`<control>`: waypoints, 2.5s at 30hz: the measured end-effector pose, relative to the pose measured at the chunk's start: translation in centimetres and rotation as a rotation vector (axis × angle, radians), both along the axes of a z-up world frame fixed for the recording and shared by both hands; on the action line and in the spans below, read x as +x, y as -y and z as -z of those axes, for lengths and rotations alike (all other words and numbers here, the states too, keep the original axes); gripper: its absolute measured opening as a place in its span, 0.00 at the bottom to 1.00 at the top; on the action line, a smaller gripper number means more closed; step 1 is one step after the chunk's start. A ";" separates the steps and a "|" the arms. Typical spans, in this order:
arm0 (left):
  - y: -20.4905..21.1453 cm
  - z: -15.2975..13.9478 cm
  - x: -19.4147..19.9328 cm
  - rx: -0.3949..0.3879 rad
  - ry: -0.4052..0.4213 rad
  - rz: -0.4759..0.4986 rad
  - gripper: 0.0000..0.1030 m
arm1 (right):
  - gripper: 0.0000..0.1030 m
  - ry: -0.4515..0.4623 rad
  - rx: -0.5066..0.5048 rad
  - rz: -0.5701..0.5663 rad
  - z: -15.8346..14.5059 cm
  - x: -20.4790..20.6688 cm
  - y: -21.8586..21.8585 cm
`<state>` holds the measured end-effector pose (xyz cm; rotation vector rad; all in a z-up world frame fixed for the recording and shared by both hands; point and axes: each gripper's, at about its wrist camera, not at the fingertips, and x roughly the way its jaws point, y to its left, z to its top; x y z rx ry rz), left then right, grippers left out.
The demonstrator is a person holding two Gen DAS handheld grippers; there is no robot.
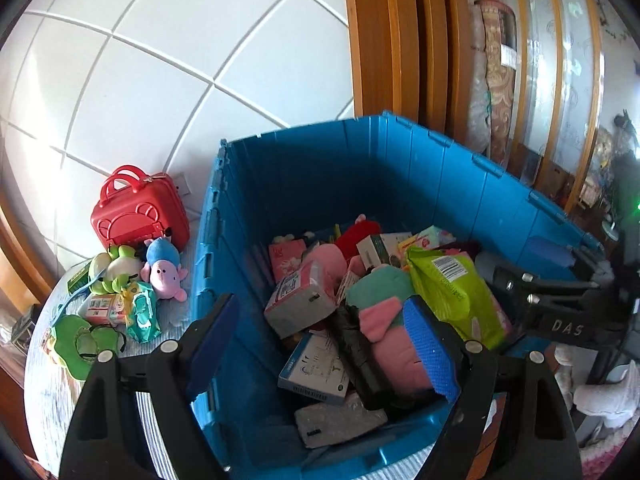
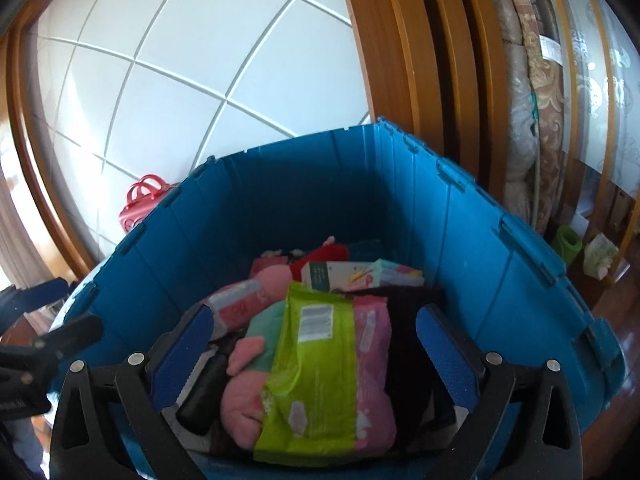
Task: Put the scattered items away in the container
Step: 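Open the left tool releasing the tissue pack while the right tool releases the wipes pack, then withdraw both tools from the crate toward the remaining table items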
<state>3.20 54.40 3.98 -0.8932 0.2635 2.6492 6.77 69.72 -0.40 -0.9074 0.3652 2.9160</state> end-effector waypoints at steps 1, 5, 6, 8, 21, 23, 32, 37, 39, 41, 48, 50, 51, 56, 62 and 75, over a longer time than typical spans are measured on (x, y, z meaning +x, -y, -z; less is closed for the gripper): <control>0.3 -0.2 0.3 0.010 -0.009 -0.003 0.82 | 1.00 0.012 -0.005 -0.012 0.1 0.1 0.0; 1.4 -1.1 1.6 0.042 -0.047 -0.011 0.84 | 1.00 0.047 -0.025 -0.054 0.2 0.7 0.4; 1.7 -1.4 2.0 0.050 -0.058 -0.015 0.84 | 1.00 0.038 -0.028 -0.055 0.1 1.1 0.4; 2.3 -1.7 2.6 0.063 -0.078 -0.028 0.85 | 1.00 0.008 -0.027 -0.054 -0.7 2.0 0.6; 10.8 -2.8 5.2 0.151 -0.197 -0.226 0.85 | 1.00 -0.194 0.127 -0.081 -6.0 6.4 6.4; 13.2 -2.7 5.5 0.178 -0.205 -0.241 0.85 | 1.00 -0.195 0.147 -0.090 -6.3 6.3 8.1; 27.9 -1.3 5.9 0.231 -0.204 -0.351 0.85 | 1.00 -0.244 0.133 -0.148 -7.6 5.5 18.8; 39.0 0.6 4.7 0.228 -0.149 -0.457 0.85 | 1.00 -0.280 0.149 -0.201 -8.4 4.4 27.7; 42.6 1.4 4.5 0.210 -0.141 -0.496 0.85 | 1.00 -0.283 0.150 -0.210 -8.6 3.7 31.0; 46.3 2.3 4.3 0.205 -0.130 -0.550 0.85 | 1.00 -0.268 0.120 -0.217 -8.4 3.0 33.4; 52.9 5.4 3.1 0.238 -0.066 -0.655 0.85 | 1.00 -0.168 0.123 -0.244 -6.7 -0.2 38.7; 53.6 6.1 2.4 0.246 -0.044 -0.670 0.85 | 1.00 -0.146 0.116 -0.261 -6.0 -1.6 39.4; 53.8 6.3 2.0 0.244 -0.037 -0.674 0.85 | 1.00 -0.135 0.112 -0.271 -5.6 -2.1 39.6; 53.7 6.5 0.1 0.195 -0.015 -0.712 0.85 | 1.00 -0.064 0.093 -0.343 -2.7 -6.5 40.8; 53.6 8.4 -3.0 0.135 0.061 -0.783 0.85 | 1.00 0.035 0.061 -0.452 1.6 -12.1 41.7; 53.6 17.1 -13.5 0.110 0.265 -0.750 0.85 | 1.00 0.262 -0.014 -0.447 8.7 -20.3 42.3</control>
